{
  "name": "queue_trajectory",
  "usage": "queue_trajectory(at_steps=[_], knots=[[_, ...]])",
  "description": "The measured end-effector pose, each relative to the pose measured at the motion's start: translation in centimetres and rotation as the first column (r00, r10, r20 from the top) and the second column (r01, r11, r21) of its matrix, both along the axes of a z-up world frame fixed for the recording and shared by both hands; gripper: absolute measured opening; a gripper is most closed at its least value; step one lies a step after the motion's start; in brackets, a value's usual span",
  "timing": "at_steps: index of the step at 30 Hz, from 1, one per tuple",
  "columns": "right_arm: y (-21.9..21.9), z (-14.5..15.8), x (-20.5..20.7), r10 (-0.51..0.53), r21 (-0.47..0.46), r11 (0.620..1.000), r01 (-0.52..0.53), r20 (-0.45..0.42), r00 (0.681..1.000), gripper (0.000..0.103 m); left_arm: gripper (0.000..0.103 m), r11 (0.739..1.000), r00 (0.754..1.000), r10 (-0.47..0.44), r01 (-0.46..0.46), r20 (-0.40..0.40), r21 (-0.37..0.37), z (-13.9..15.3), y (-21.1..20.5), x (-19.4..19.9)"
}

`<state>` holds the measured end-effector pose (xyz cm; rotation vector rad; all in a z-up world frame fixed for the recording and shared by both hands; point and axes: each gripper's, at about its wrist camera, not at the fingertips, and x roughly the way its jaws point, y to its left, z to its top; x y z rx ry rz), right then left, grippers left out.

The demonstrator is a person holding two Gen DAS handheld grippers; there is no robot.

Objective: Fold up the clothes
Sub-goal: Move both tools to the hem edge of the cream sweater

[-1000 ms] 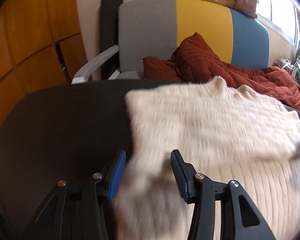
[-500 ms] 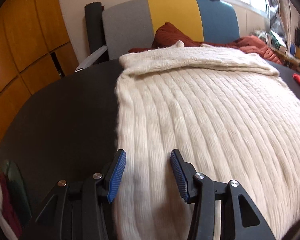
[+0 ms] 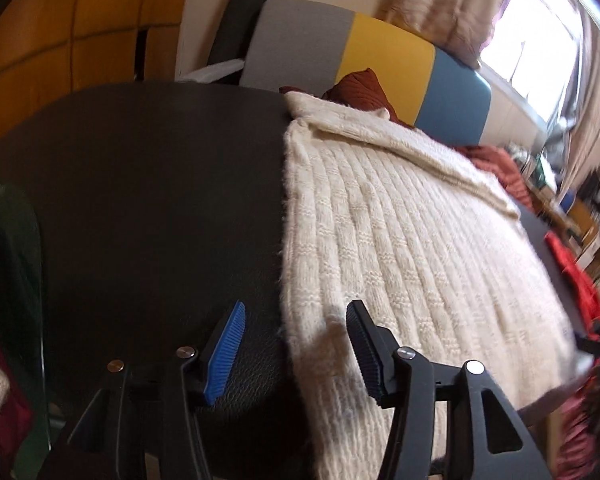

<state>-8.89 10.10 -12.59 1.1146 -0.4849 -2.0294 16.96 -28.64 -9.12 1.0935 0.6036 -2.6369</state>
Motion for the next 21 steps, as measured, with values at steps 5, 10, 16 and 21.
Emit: queue_trajectory(at_steps=[5, 10, 16, 21], knots=[[-2.1, 0.2, -1.3, 0.030, 0.066, 0.997, -0.027, -0.047, 0.998, 0.103, 0.057, 1.000, 1.000, -0.025, 0.025, 0.012, 0.000, 0.0, 0.2, 0.5], [-2.4, 0.1, -2.1, 0.058, 0.063, 0.996, -0.055, -0.047, 0.997, 0.103, 0.057, 0.997, 0.997, -0.071, 0.071, 0.020, 0.006, 0.0, 1.3, -0.1], [-2.7, -0.2, -1.9, 0.097, 0.128, 0.988, -0.086, -0.082, 0.992, 0.095, 0.054, 0.997, 0.997, -0.072, 0.073, 0.041, -0.006, -0.1, 2.7, -1.1], [-1.1, -0.5, -2.1, 0.041, 0.198, 0.980, -0.021, -0.093, 0.995, 0.039, 0.030, 0.996, 0.995, -0.074, 0.077, 0.069, -0.051, -0.1, 3.1, -1.5]])
